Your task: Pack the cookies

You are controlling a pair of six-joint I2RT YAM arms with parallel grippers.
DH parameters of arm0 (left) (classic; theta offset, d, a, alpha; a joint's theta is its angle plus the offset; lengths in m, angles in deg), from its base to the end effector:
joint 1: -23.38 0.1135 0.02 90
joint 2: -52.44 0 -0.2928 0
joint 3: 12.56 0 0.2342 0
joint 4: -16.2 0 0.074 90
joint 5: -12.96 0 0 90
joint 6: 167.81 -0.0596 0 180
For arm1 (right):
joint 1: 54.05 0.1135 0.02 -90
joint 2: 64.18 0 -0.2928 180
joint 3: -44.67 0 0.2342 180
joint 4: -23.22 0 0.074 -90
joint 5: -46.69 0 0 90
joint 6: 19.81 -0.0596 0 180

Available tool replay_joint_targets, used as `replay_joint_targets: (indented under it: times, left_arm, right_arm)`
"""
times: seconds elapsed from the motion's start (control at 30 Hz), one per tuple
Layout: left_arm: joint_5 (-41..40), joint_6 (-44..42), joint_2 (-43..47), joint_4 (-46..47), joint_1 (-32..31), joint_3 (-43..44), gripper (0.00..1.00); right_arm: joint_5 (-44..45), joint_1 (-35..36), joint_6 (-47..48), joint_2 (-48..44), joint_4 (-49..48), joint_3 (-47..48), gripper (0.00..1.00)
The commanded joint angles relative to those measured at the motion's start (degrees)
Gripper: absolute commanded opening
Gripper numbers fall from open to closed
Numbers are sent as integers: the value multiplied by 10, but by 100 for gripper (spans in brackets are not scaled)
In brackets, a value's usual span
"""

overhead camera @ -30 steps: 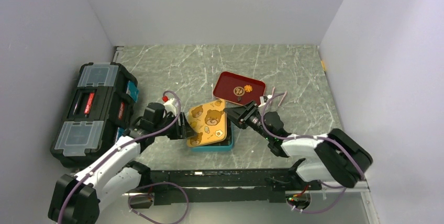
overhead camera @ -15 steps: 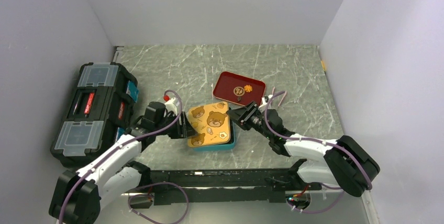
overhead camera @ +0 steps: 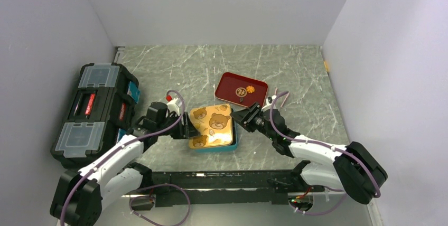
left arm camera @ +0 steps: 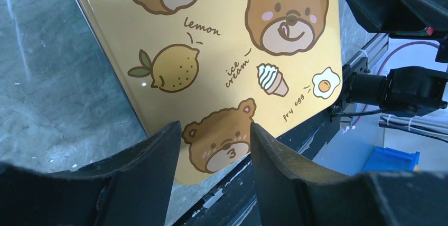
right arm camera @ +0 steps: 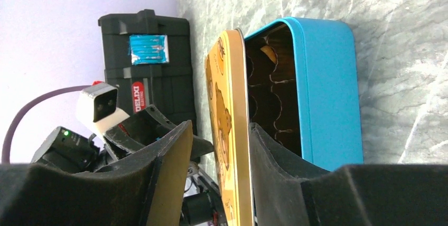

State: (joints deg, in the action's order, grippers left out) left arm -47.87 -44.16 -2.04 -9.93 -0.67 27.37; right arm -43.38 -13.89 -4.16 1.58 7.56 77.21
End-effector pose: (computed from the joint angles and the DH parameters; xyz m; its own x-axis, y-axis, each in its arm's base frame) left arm 0.1454 -0.0967 0.2108 -0.8797 -0.1372 -0.4552 0.2474 0.6856 -0.6847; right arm 0.1704 0.1439 0.2119 -0.6841 0.6827 -0.2568 0.0478 0.3933 0.9182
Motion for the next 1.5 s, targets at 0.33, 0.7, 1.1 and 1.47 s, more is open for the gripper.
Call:
replay_joint_targets:
  times: [0.33,0.7,1.1,1.47]
  left_arm:
    - [12,-11,-1,-13,-3,31,57]
    - [-10,-25,44,-80,-3,98,59]
    - [-180,-27,27,-202,-1,139,57]
    - [-105,22,32,-156,-1,46,54]
  right_arm:
    - [36,-3,30,-28,84,39,47]
    - [45,-2,60,-49,123,53,48]
    - [47,-2,81,-51,147,61,48]
    - [49,-3,96,-40,175,78,48]
